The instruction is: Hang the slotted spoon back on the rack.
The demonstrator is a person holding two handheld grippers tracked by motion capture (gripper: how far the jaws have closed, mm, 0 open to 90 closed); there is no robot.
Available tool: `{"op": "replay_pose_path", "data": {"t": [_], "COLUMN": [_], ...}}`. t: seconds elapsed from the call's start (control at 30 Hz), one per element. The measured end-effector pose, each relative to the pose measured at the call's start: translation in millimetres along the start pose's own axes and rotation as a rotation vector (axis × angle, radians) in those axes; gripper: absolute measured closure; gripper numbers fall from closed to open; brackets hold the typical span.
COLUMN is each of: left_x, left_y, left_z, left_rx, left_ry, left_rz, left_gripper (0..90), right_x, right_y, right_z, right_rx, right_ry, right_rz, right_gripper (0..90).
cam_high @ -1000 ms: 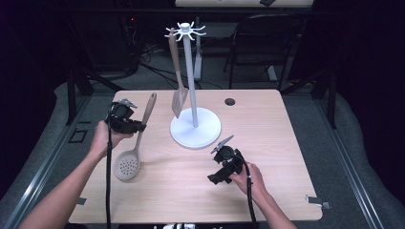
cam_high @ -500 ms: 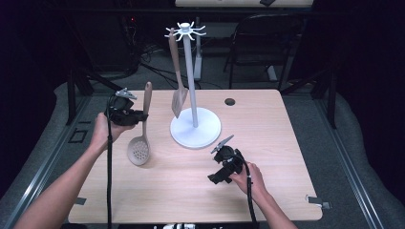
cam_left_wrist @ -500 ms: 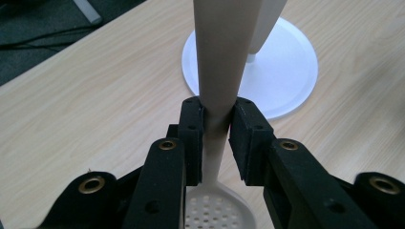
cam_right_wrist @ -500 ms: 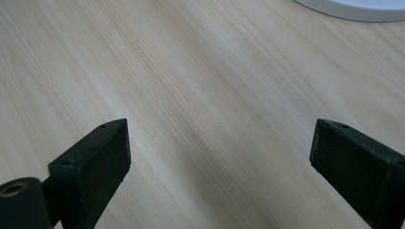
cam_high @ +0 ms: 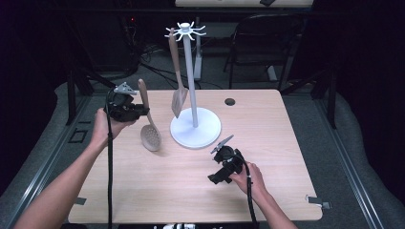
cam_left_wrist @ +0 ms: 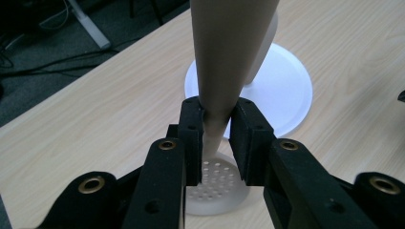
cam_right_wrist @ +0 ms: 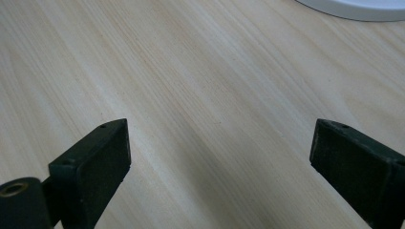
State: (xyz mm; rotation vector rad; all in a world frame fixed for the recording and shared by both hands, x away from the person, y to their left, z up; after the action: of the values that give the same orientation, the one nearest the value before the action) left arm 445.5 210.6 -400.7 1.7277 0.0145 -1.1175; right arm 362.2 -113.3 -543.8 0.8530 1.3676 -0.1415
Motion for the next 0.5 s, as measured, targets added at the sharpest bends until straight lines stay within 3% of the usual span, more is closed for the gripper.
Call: {"op": "replay_pose_path", "data": {"t": [0.5], "left_x": [-1.6], "left_y": [28.0], "left_z": [22.8], "left_rx": [0.038], "left_ry": [-0.023], "left_rz": [0.020], "left_gripper": [75.3], "right_x": [-1.0], "right_y": [-0.6], "right_z": [-0.1], "right_rx": [0.001], "right_ry": [0.005], "right_rz": [0.009], "right_gripper": [6.3]}}
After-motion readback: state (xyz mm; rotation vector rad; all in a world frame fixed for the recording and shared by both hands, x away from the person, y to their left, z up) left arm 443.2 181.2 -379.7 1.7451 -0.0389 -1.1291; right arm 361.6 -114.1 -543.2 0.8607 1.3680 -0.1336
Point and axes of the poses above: each handheld gripper's, and its own axes: x roughly forward along the jaws, y roughly out of its top, z roughly to its right, the point moved 2 cm from there along x, roughly forward along the jaws, and after that the axes turned 2 degrees about -x, right-handed, at the moved point
